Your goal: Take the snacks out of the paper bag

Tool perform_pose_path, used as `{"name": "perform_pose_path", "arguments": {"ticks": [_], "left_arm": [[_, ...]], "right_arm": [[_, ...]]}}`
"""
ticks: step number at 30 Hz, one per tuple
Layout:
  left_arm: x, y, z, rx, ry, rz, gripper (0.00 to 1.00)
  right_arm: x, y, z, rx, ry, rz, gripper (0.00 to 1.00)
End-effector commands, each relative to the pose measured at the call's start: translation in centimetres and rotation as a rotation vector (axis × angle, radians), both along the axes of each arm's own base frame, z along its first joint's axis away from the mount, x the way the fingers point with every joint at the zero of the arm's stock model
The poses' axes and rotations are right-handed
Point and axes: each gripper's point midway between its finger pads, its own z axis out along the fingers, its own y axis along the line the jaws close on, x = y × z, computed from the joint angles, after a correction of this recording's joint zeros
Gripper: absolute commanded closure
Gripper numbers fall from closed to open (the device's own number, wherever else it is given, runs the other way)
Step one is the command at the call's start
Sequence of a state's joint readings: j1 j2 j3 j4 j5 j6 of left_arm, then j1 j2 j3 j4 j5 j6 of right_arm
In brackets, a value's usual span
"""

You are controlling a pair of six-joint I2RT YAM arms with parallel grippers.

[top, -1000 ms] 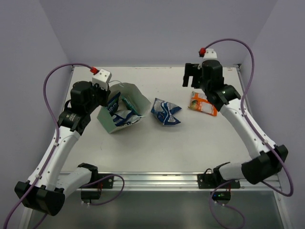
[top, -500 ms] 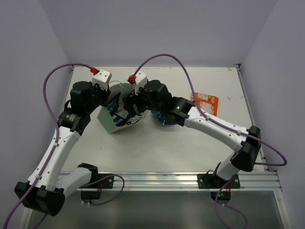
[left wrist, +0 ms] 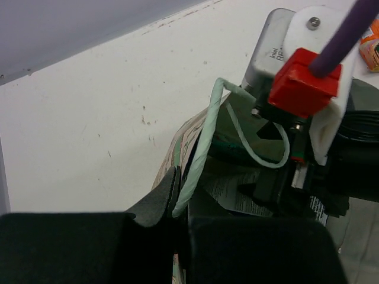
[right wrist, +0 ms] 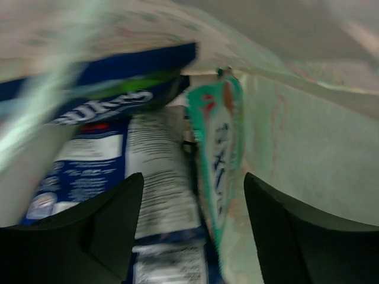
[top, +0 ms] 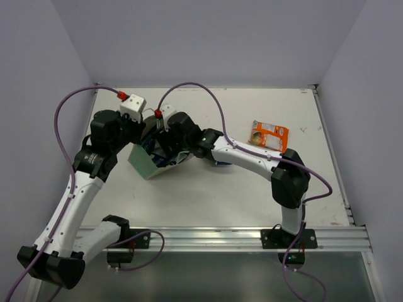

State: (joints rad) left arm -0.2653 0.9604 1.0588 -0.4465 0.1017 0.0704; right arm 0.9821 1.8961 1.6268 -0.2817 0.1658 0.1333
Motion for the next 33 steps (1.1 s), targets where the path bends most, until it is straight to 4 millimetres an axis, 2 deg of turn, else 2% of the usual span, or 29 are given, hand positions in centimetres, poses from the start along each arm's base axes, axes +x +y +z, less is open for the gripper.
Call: {"name": "perform_pose_path", "arguments": {"ticks": [1, 6, 9, 13, 14, 15, 17, 18, 23, 25, 26, 28, 29, 31, 33], "left_arm": [[-0.3, -0.7, 5.0, -0.062, -0.147, -0.032, 1.00], [-0.6, -1.3, 4.6, -0.082, -0.131, -0.060, 1.00], [-0.7, -1.2, 4.3, -0.078, -0.124, -0.056, 1.00], [-0.7, -1.0, 4.3, -0.075, -0.123, -0.047, 1.00], [-0.7, -1.0, 4.3, -0.076, -0.123, -0.045, 1.00], [-0.6, -1.0, 4.1, -0.074, -0.119, -0.041, 1.00], [-0.5, -0.7, 4.0, -0.069, -0.121, -0.026, 1.00], [-0.5, -0.6, 3.9, -0.066, -0.118, -0.020, 1.00], [-0.2, 0.4, 3.8, -0.049, -0.118, 0.039, 1.00], [0.0, 1.0, 3.8, -0.035, -0.119, 0.072, 1.00], [0.2, 1.3, 3.8, -0.030, -0.121, 0.086, 1.00], [0.5, 2.0, 3.7, -0.015, -0.116, 0.130, 1.00], [0.7, 2.2, 3.7, -0.008, -0.118, 0.138, 1.00], [1.0, 2.7, 3.9, -0.001, -0.126, 0.169, 1.00], [1.4, 2.9, 4.1, 0.001, -0.138, 0.185, 1.00]], "right_arm": [[2.7, -0.1, 1.2, 0.040, -0.051, -0.051, 0.30], [3.8, 0.0, -0.7, 0.030, -0.050, -0.047, 0.41], [3.8, 0.5, -0.7, 0.050, -0.065, -0.019, 0.54], [3.2, 1.3, 1.3, 0.108, -0.110, 0.046, 0.77], [3.1, 1.3, 1.6, 0.114, -0.115, 0.051, 0.88], [3.0, 1.3, 2.2, 0.123, -0.126, 0.059, 0.93], [2.7, 1.1, 4.5, 0.148, -0.161, 0.078, 1.00], [2.5, 1.0, 5.5, 0.161, -0.174, 0.089, 1.00], [0.7, -0.9, 14.7, 0.245, -0.293, 0.133, 1.00], [-0.1, -1.7, 17.0, 0.262, -0.321, 0.145, 1.00], [-0.7, -2.4, 19.4, 0.292, -0.352, 0.153, 1.00], [-1.5, -3.4, 21.1, 0.295, -0.368, 0.159, 1.00], [-2.1, -4.3, 22.9, 0.317, -0.393, 0.160, 1.00], [-2.7, -5.6, 24.7, 0.333, -0.426, 0.150, 1.00], [-3.6, -7.8, 27.3, 0.369, -0.474, 0.110, 1.00]]}}
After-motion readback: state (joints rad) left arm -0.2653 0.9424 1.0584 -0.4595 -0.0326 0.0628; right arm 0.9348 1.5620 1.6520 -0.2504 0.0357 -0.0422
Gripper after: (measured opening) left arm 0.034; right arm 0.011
